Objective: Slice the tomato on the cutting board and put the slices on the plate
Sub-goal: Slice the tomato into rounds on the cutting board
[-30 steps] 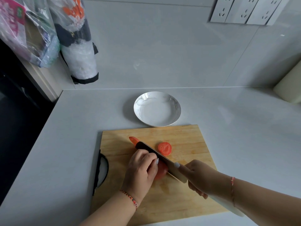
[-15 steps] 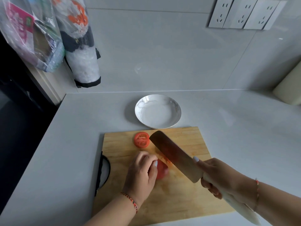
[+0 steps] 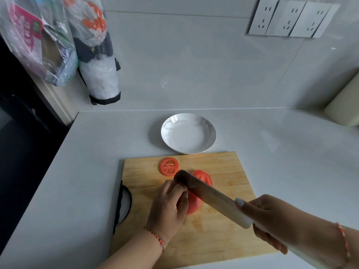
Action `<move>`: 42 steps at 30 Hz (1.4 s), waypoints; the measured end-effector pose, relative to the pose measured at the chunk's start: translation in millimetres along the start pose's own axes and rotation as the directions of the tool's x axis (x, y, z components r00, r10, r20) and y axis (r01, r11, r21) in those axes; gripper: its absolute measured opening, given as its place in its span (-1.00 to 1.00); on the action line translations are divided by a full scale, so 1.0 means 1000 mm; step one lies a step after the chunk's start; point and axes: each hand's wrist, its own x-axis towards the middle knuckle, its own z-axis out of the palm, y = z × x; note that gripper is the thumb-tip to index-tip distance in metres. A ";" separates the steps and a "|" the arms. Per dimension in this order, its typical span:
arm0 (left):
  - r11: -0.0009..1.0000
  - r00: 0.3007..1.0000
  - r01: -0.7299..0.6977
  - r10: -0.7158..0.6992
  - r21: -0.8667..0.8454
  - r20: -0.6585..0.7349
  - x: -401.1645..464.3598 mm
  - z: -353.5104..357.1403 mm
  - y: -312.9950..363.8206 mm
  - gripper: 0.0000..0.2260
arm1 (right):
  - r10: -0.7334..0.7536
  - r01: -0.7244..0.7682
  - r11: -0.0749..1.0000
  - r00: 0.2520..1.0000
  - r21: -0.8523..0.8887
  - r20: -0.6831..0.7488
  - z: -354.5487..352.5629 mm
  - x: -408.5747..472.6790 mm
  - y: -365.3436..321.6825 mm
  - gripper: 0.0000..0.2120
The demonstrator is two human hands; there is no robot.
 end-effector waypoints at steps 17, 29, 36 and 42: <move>1.000 1.000 0.021 -0.021 -0.005 -0.018 -0.001 0.004 -0.003 -0.92 | -0.092 0.091 0.995 0.995 -0.038 -0.031 0.009 0.025 -0.013 -0.22; 1.000 0.999 0.017 -0.018 -0.022 -0.030 -0.002 0.005 -0.004 -0.94 | -0.079 0.078 0.997 0.996 -0.028 -0.030 0.017 0.051 -0.018 -0.39; 0.999 0.999 0.004 -0.006 -0.051 -0.045 -0.001 0.003 -0.006 -0.93 | -0.002 0.002 1.000 1.000 0.023 0.006 0.014 0.043 0.001 -0.43; 0.999 0.999 -0.019 0.017 -0.037 -0.041 -0.001 0.003 -0.007 -0.93 | 0.006 -0.006 1.000 1.000 -0.008 0.012 0.018 0.044 0.008 -0.43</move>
